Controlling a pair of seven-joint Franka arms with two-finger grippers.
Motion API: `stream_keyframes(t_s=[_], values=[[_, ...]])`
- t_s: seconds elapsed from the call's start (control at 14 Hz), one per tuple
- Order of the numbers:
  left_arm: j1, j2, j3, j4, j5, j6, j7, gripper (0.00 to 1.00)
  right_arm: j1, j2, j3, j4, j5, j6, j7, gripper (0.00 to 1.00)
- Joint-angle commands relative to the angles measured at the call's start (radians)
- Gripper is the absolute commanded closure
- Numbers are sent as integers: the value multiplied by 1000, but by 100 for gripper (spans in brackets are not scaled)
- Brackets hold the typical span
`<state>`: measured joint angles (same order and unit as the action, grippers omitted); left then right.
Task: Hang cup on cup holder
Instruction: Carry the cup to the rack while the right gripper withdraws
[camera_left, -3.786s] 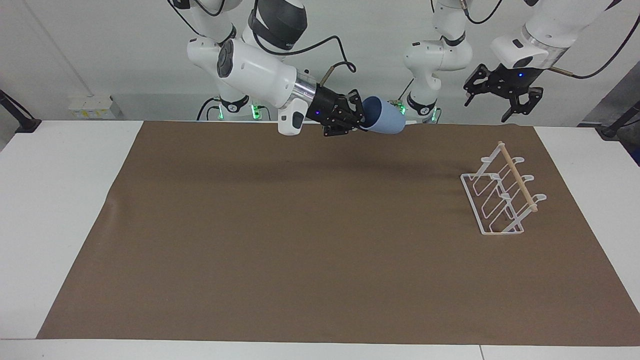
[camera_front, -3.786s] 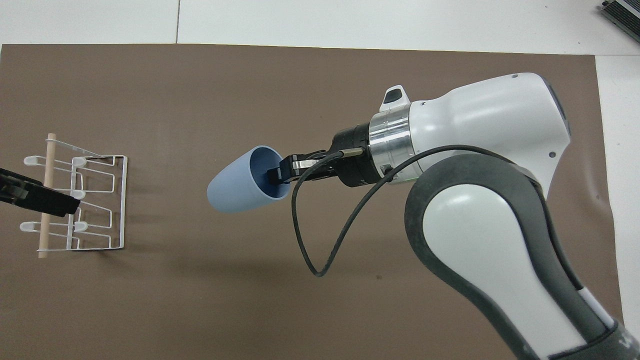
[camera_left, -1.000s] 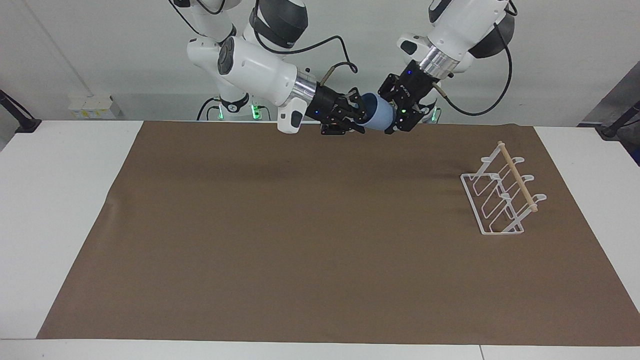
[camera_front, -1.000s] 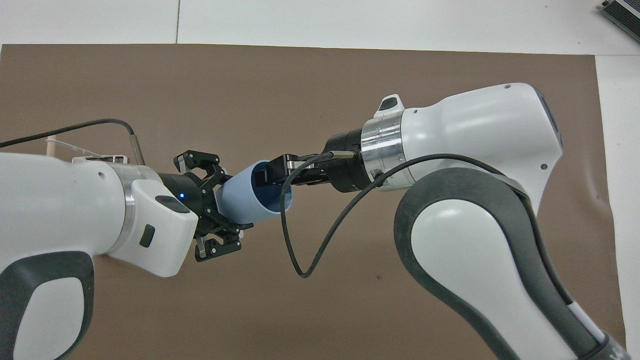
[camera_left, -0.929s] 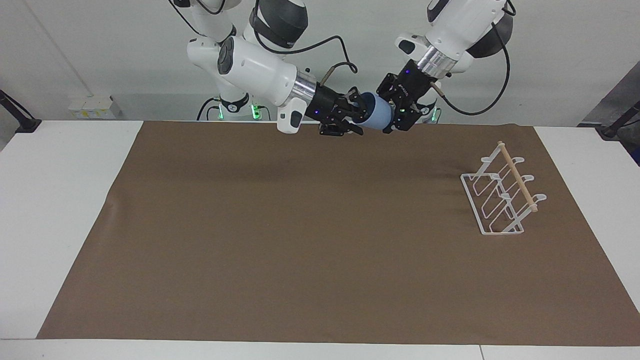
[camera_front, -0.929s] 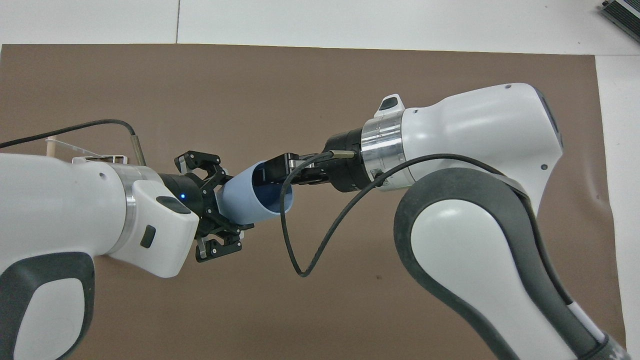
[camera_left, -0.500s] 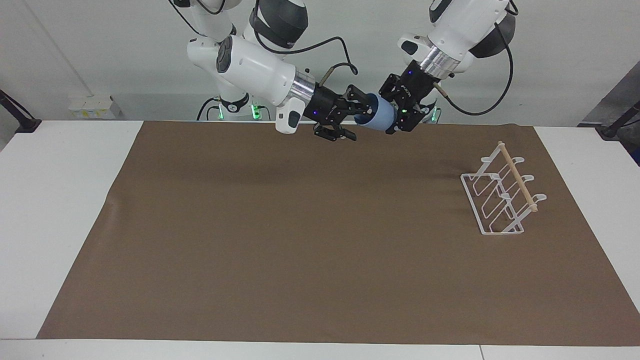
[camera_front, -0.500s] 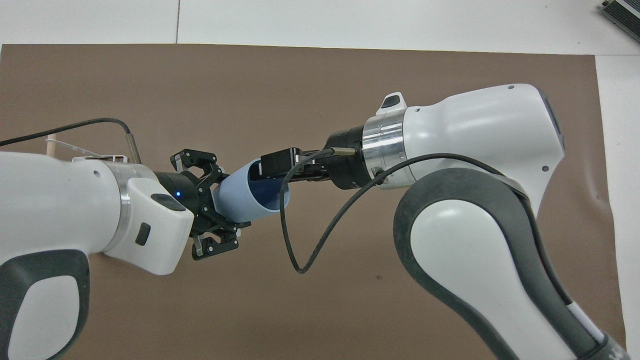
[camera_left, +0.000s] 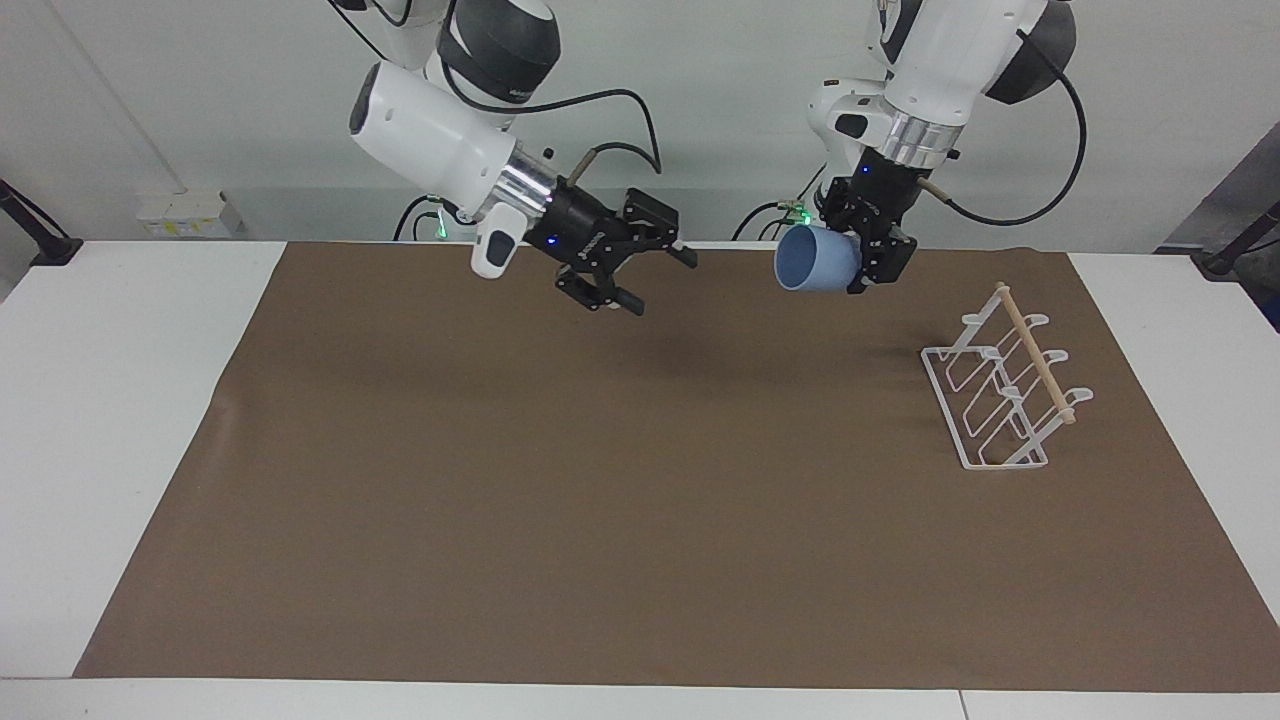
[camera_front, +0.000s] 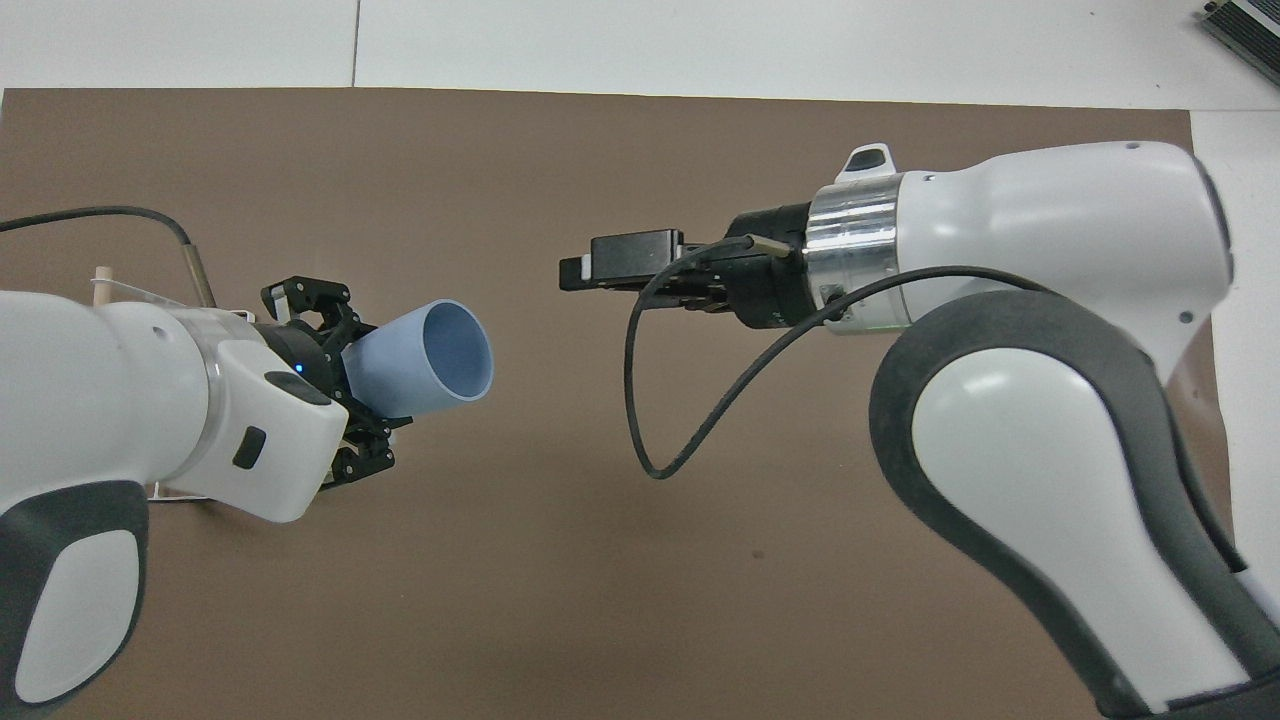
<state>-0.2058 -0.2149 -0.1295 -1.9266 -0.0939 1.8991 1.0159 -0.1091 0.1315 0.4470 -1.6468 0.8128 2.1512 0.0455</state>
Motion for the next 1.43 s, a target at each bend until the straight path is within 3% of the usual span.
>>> stream_keyframes(t_s=[0.0, 0.57, 1.0, 1.21, 1.36], values=[[37, -43, -7, -37, 166, -23, 7, 100, -43, -12, 10, -5, -154, 56, 19, 0], [129, -49, -2, -95, 456, 15, 124, 100, -185, -3, 9, -5, -762, 32, 43, 0], [121, 9, -5, -86, 673, 18, 105, 100, -231, -1, -41, 56, -960, -198, 34, 0], [106, 44, -15, -86, 866, -3, 90, 100, -235, 0, -47, 84, -948, -327, 34, 0], [45, 129, -21, -59, 1014, -89, 20, 100, -238, -1, -67, 82, -911, -358, 33, 0]])
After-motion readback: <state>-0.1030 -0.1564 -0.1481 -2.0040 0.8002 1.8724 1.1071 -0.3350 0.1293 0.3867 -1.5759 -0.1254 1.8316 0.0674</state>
